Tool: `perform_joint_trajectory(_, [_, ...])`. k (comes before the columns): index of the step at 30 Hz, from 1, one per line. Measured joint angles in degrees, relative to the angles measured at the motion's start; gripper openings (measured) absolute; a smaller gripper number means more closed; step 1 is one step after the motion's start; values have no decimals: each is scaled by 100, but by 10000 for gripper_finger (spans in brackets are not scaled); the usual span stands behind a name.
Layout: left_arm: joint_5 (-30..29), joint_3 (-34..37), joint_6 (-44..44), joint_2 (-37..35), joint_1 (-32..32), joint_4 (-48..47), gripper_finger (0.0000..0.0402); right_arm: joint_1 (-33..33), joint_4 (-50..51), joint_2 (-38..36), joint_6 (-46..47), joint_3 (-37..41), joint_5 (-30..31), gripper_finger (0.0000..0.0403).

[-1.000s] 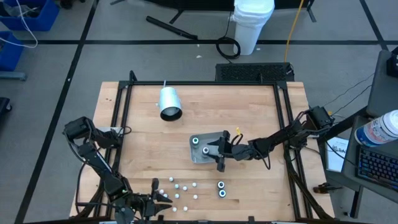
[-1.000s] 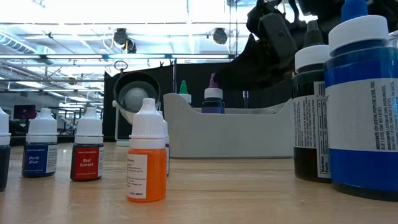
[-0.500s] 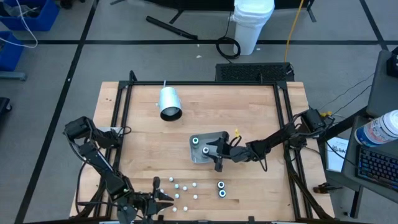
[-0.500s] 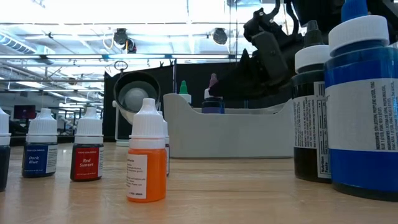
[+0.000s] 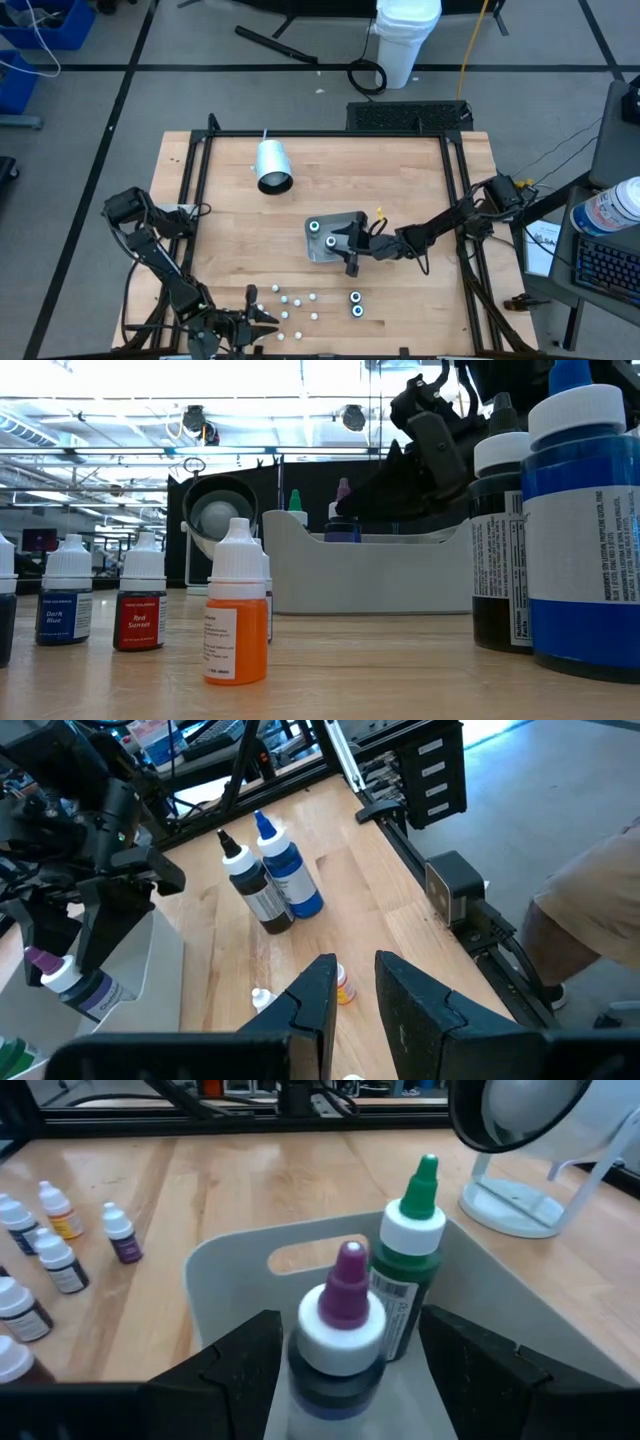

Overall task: Pick & Place food coloring
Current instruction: Put the large violet food coloring bottle into the white bin

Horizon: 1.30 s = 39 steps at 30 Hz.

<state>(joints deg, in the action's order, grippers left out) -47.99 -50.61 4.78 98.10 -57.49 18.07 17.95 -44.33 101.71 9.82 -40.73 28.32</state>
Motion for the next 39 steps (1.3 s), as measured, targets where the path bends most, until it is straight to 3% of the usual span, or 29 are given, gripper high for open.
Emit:
perform_joint_trajectory(7, [4,0,2,0,0,1,78,-65,10,0,-2,0,-2,215])
perform_joint_trajectory(19, [11,0,42,0,0,1,78,-85,-33,0,-123,2,-291,108])
perform_joint_trajectory(33, [13,0,144,0,0,0,78,-89,-792,0,-327,1,-279,108])
perform_joint_trajectory(39, [11,0,127,0,2,2,78,-120,-546,-2,-498,-322,-262,114])
